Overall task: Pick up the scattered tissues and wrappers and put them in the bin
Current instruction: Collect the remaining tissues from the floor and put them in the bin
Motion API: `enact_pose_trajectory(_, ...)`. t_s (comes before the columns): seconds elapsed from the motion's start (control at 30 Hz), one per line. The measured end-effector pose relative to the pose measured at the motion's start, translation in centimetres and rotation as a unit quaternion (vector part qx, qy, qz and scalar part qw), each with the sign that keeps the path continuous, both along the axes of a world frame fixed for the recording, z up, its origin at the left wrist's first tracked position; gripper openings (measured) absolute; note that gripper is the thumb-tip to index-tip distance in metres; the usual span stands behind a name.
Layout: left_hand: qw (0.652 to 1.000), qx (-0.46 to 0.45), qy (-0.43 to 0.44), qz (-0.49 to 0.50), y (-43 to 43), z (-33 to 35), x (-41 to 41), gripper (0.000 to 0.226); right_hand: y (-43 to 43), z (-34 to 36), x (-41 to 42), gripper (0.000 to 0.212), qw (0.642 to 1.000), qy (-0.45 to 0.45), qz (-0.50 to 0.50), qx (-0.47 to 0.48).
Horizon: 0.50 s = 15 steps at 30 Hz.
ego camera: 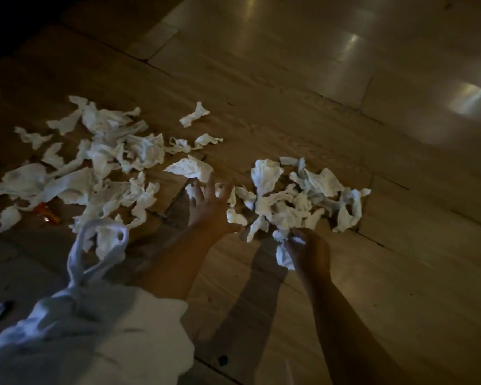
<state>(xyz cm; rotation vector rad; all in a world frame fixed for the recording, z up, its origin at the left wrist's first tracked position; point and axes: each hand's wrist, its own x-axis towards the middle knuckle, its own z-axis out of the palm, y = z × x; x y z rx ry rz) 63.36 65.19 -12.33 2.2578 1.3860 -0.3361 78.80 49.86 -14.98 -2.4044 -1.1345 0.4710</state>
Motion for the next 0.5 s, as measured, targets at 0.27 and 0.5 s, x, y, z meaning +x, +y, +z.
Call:
enact_pose_trajectory(0.27,0.997,-0.052,0.043,-0.044,1.8,-3.0,1.9,0.114,4.1,2.8,7.3,0.054,0.98,0.157,-0.114,0.053)
enact_pose_trajectory(0.5,0.999,-0.023,-0.027,-0.013,-0.1,-3.7,1.3,0.101,6.3,2.5,10.5,0.058,0.988,0.087,-0.115,-0.063)
